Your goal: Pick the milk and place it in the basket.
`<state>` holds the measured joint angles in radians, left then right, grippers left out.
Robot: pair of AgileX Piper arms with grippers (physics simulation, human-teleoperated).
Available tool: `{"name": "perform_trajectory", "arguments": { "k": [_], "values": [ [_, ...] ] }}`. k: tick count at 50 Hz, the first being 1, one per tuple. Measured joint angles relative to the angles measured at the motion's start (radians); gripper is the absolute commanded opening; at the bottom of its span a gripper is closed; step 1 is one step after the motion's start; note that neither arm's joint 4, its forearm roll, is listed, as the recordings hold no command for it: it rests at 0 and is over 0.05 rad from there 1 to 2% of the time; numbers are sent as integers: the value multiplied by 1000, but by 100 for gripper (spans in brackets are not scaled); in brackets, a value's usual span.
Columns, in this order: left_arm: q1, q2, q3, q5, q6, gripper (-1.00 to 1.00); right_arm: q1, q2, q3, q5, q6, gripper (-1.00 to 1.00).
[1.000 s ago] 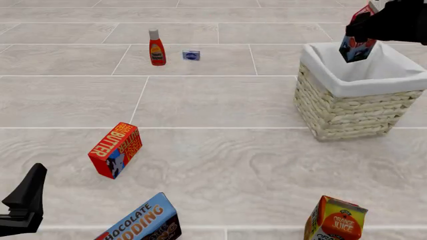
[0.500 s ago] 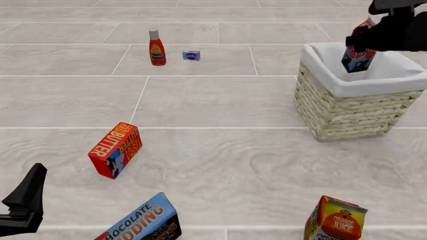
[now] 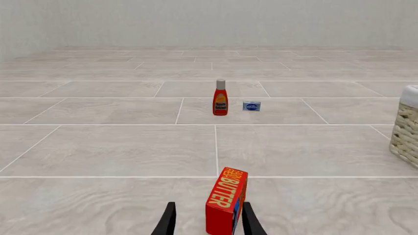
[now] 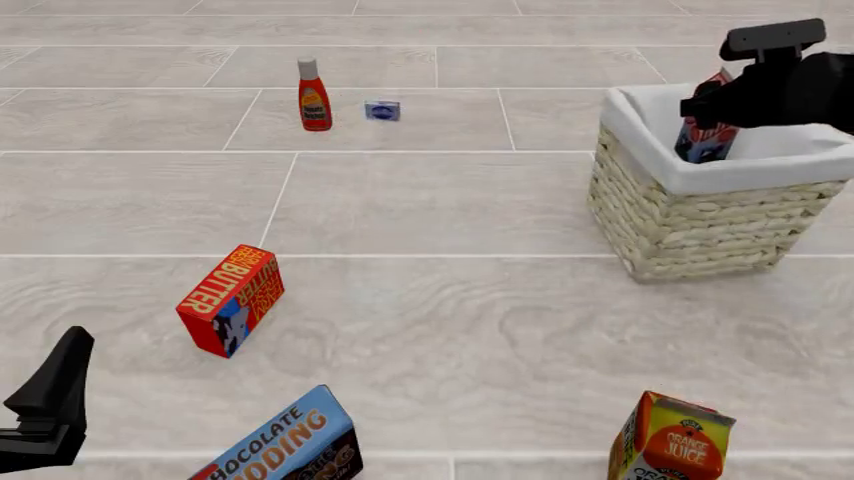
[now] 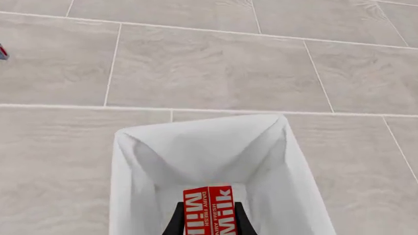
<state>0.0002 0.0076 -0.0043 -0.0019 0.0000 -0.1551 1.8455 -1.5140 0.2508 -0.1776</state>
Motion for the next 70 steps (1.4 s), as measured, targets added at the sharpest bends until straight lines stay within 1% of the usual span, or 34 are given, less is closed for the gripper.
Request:
{"name": "perform_trajectory", "arguments": {
  "k": [38,39,52,70],
  "values": [
    [0,0,0,0,0,100,-13,86,0,-18,7,-100],
    [0,0,0,0,0,100,-13,86,0,-17,7,100],
    [0,0,0,0,0,100,-17,67,-14,-13,21,100],
    [0,0,0,0,0,100,-22,11,-3,-3,25,100]
  ]
}}
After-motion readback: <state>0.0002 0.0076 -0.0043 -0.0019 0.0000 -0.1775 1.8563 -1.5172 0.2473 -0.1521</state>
